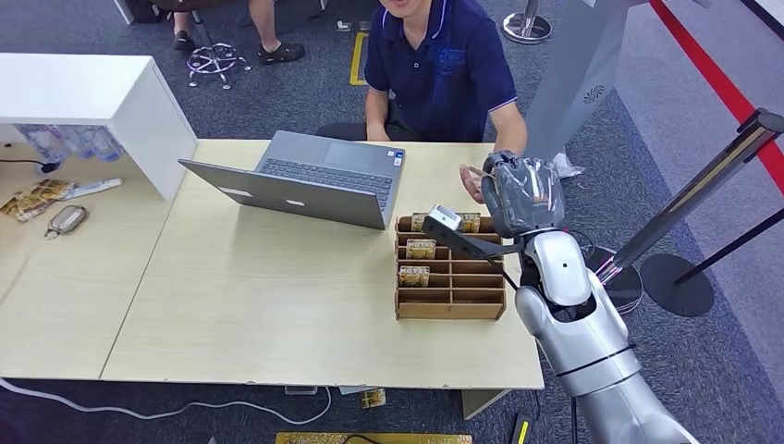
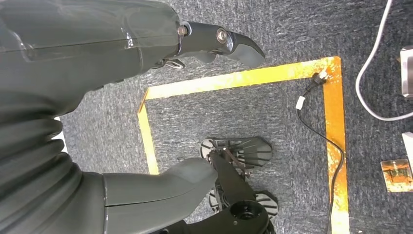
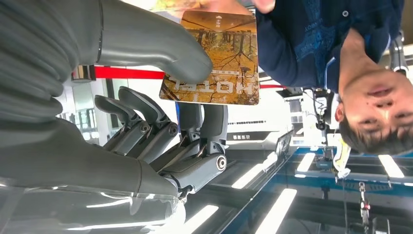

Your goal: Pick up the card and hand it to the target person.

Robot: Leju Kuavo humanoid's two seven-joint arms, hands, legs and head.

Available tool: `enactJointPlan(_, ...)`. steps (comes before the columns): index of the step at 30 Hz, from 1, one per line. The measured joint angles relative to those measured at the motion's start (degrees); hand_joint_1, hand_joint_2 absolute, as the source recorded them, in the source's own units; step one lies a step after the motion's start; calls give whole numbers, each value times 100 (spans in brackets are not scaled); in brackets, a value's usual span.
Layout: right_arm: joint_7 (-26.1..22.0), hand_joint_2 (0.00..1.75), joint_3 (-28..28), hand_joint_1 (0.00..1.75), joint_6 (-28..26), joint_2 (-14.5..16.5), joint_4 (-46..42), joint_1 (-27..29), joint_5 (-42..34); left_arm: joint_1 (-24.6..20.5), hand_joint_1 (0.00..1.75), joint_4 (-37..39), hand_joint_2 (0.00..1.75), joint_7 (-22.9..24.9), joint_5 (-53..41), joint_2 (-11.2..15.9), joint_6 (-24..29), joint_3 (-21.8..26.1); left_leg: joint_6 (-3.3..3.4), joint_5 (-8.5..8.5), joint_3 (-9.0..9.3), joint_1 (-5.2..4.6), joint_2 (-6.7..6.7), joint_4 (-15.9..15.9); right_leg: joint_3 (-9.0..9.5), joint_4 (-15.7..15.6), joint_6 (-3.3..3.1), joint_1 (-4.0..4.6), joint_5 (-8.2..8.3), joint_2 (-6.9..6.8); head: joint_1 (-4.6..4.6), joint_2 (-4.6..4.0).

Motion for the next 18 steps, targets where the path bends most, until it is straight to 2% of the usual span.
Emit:
enactJointPlan(1,23,175,11,14,-13,18,123,-49,38,0,0,0,175,-5,-2,1,-3,-2,0,0,0,0,0,0,0,0,0,0,0,0,1,0)
enactJointPlan(3,92,175,33,0,-4,41,351,-128,129,1,0,0,175,-14,-3,2,-3,-2,0,0,0,0,-1,0,0,0,0,0,0,-1,1,0)
enactJointPlan(10,243,175,116,0,148,88,968,-240,214,2,0,0,175,-22,36,7,13,-1,0,0,0,-1,-1,1,0,0,0,-1,0,-1,1,0)
enactJointPlan(18,301,175,136,0,416,84,984,59,48,5,0,0,175,-19,150,7,100,11,0,-1,1,0,0,1,-2,-1,0,0,0,0,1,0)
